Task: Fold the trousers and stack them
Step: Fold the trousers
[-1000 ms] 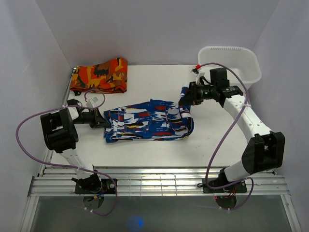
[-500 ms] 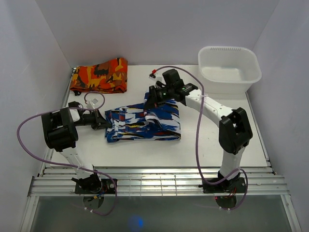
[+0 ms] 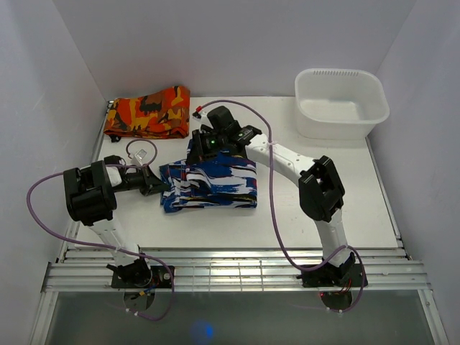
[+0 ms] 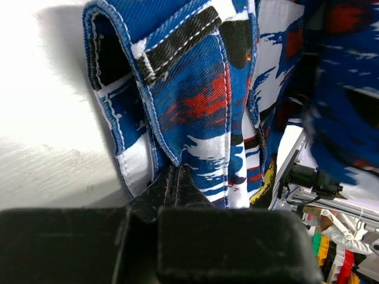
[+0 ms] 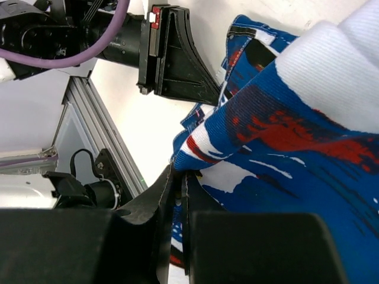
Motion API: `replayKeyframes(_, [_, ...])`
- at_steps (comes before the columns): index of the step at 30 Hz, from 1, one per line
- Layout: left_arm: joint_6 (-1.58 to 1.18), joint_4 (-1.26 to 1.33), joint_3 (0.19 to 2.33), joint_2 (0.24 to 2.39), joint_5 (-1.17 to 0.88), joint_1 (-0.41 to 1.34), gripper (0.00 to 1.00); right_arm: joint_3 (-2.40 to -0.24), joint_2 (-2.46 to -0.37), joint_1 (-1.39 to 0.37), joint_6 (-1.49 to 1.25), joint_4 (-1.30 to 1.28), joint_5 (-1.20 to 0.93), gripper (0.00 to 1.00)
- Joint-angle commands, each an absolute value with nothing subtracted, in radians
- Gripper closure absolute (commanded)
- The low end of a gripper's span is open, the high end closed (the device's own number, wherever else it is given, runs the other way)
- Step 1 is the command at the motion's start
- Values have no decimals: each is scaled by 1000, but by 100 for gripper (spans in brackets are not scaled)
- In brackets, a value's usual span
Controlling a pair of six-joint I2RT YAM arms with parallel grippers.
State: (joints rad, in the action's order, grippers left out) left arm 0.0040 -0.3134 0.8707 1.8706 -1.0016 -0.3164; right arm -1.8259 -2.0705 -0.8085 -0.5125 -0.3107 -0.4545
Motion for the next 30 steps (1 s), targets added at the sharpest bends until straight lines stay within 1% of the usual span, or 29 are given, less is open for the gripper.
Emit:
replayKeyframes(1, [11, -281, 807, 1891, -896, -287, 100, -1885, -2103, -844, -551, -262, -410, 92])
replayKeyframes(5, [-21, -252, 764, 1882, -900, -287, 100, -1896, -2135, -864, -578, -250, -397, 92])
replayKeyframes(16, [-52, -229, 747, 1868, -885, -276, 100, -1939, -2190, -946, -621, -236, -376, 92])
replayKeyframes(30, [-67, -221, 741, 1875, -881, -272, 100, -1985, -2253, -982, -686, -218, -382, 92])
